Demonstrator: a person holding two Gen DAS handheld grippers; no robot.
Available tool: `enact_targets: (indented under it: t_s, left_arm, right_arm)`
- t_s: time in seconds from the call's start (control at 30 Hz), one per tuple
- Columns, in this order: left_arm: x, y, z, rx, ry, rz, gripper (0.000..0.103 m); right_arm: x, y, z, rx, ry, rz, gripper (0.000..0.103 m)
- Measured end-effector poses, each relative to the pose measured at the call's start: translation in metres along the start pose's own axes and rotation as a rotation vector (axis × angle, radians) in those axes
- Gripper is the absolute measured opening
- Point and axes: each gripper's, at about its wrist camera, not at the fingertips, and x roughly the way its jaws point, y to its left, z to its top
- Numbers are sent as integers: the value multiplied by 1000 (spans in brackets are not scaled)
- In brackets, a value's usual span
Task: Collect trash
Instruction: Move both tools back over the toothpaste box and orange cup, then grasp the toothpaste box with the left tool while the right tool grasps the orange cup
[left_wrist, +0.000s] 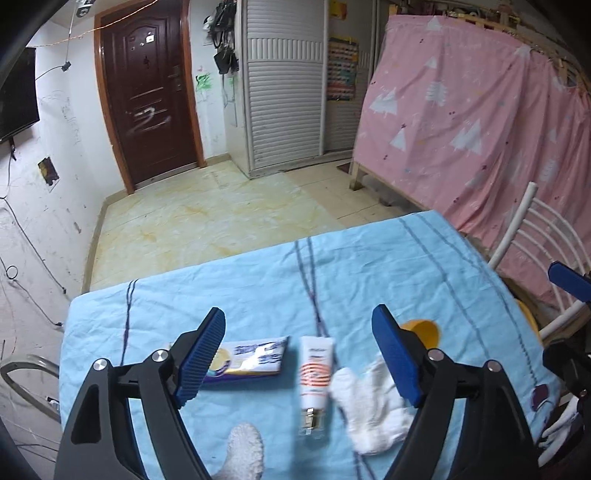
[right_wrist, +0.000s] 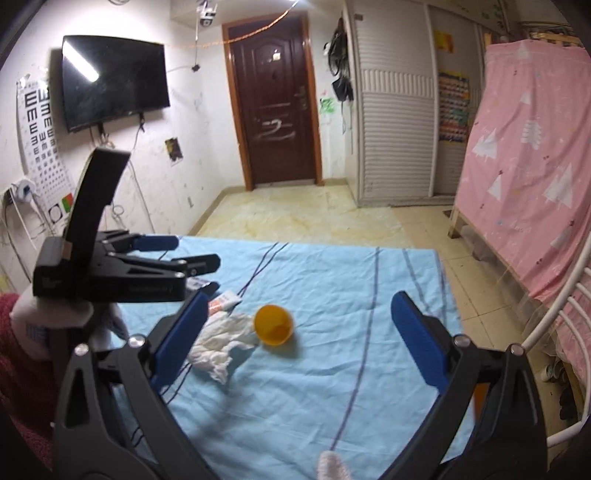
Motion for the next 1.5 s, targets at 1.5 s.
enact_targets:
  t_s: [1.5]
  left_arm:
    - [70, 43, -23, 215, 157, -105, 82]
  right_arm:
    - [132, 17, -19, -21, 345, 71, 87]
